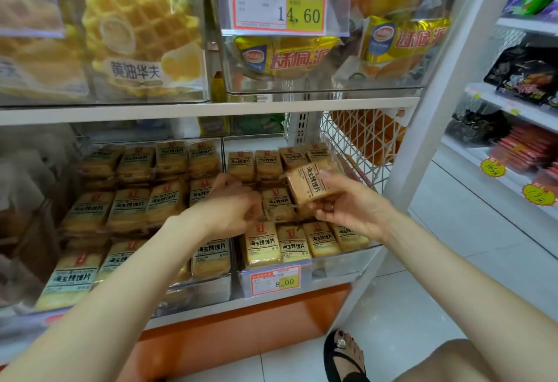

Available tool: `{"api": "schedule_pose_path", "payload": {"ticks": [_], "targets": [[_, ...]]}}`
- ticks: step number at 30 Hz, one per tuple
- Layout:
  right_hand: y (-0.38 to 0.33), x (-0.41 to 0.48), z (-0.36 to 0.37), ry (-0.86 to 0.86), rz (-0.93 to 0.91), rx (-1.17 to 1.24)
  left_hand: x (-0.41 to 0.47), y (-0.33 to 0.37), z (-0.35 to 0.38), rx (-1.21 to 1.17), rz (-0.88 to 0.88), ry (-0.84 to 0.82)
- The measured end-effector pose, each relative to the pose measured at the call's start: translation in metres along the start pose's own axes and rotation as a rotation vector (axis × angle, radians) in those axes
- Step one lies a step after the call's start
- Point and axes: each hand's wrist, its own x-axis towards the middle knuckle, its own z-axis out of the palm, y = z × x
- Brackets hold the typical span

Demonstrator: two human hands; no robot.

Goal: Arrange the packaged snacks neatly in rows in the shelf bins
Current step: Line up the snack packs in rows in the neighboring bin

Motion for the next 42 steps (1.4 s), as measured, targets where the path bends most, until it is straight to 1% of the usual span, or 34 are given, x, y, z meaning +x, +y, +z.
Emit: {"api": "schedule_pose_path", "payload": {"ticks": [2,4,5,6,8,12,14,16,19,21,23,25,27,30,33,36,37,40,42], "targets": [[0.001,-0.001,-0.003,-0.001,-0.008,-0.056,0.002,-0.001,-0.002,-0.113,-0.005,0.127],[0.001,-0.003,-0.006,0.01,-0.026,-0.115,0.004,0.002,-0.007,-0.32,-0.029,0.261],[0.001,-0.003,-0.008,0.021,-0.04,-0.14,0.003,0.005,-0.01,-0.431,-0.043,0.298],[0.001,-0.003,-0.009,0.032,-0.059,-0.153,0.003,0.009,-0.013,-0.515,-0.052,0.31],[0.0,-0.004,-0.01,0.044,-0.095,-0.175,0.002,0.015,-0.014,-0.577,-0.046,0.281],[-0.001,-0.002,-0.01,0.042,-0.11,-0.233,0.003,0.026,-0.012,-0.535,0.057,0.2],[0.001,-0.001,-0.01,0.047,-0.117,-0.259,0.005,0.032,-0.008,-0.512,0.081,0.178],[0.002,0.0,-0.009,0.03,-0.12,-0.287,0.008,0.038,-0.004,-0.485,0.071,0.198],[0.004,0.0,-0.009,0.023,-0.139,-0.329,0.012,0.038,-0.002,-0.411,0.061,0.296],[0.004,0.003,-0.01,0.064,-0.188,-0.359,0.013,0.036,-0.003,-0.387,0.051,0.317],[0.004,0.005,-0.011,0.114,-0.23,-0.374,0.013,0.034,-0.006,-0.4,0.049,0.265],[0.005,0.006,-0.014,0.176,-0.222,-0.388,0.011,0.028,-0.011,-0.413,0.014,0.203],[0.005,0.007,-0.019,0.238,-0.165,-0.433,0.007,0.015,-0.017,-0.406,-0.057,0.229],[0.008,0.006,-0.024,0.266,-0.04,-0.578,0.001,-0.005,-0.023,-0.371,-0.166,0.312],[0.015,0.008,-0.017,0.263,-0.002,-0.716,-0.005,-0.017,-0.02,-0.355,-0.246,0.288],[0.027,0.013,-0.003,0.263,-0.038,-0.789,-0.01,-0.022,-0.015,-0.346,-0.259,0.295],[0.033,0.015,0.0,0.264,-0.062,-0.851,-0.012,-0.023,-0.014,-0.347,-0.254,0.307],[0.043,0.019,0.008,0.3,-0.16,-1.107,-0.015,-0.027,-0.012,-0.351,-0.243,0.339],[0.038,0.018,0.009,0.316,-0.227,-1.276,-0.017,-0.031,-0.009,-0.352,-0.227,0.348]]}}
